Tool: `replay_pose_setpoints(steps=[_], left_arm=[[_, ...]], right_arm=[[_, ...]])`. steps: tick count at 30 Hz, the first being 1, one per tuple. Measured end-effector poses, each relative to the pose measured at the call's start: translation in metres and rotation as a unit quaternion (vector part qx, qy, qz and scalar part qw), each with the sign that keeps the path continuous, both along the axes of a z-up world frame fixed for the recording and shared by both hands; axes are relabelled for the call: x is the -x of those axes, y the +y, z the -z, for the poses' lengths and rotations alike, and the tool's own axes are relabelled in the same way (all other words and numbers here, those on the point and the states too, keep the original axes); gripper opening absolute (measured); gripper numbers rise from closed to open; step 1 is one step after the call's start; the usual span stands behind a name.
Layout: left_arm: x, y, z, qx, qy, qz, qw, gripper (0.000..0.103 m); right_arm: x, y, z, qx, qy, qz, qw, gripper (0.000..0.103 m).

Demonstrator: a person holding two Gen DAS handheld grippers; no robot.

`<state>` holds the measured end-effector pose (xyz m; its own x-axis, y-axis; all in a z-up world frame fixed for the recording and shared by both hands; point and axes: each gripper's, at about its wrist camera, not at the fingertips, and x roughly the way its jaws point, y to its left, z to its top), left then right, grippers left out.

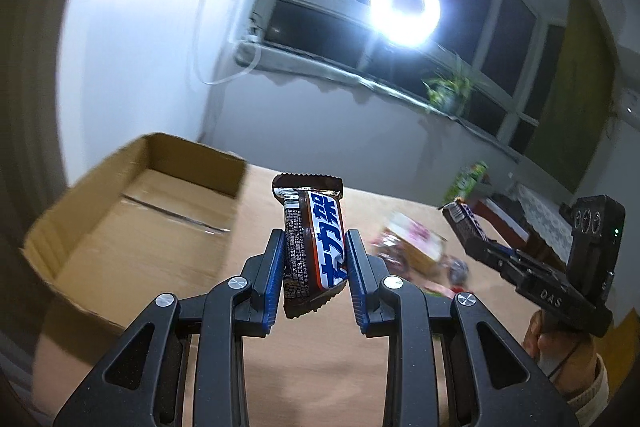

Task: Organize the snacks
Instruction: 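Lift the Snickers bar with the left gripper and carry it over the cardboard box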

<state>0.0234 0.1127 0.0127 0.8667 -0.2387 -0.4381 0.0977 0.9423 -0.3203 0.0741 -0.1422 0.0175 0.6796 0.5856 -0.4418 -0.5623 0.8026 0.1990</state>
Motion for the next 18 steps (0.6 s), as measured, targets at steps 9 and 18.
replay_pose_setpoints(steps=[9, 18], left_arm=[[0.001, 0.089, 0.024, 0.029, 0.025, -0.094, 0.9948, 0.028], [-0.005, 0.117, 0.042, 0.036, 0.046, -0.116, 0.9916, 0.03]], right_arm=[[-0.008, 0.13, 0.002, 0.019, 0.005, -0.112, 0.994, 0.03], [-0.039, 0.219, 0.019, 0.055, 0.012, -0.155, 0.986, 0.038]])
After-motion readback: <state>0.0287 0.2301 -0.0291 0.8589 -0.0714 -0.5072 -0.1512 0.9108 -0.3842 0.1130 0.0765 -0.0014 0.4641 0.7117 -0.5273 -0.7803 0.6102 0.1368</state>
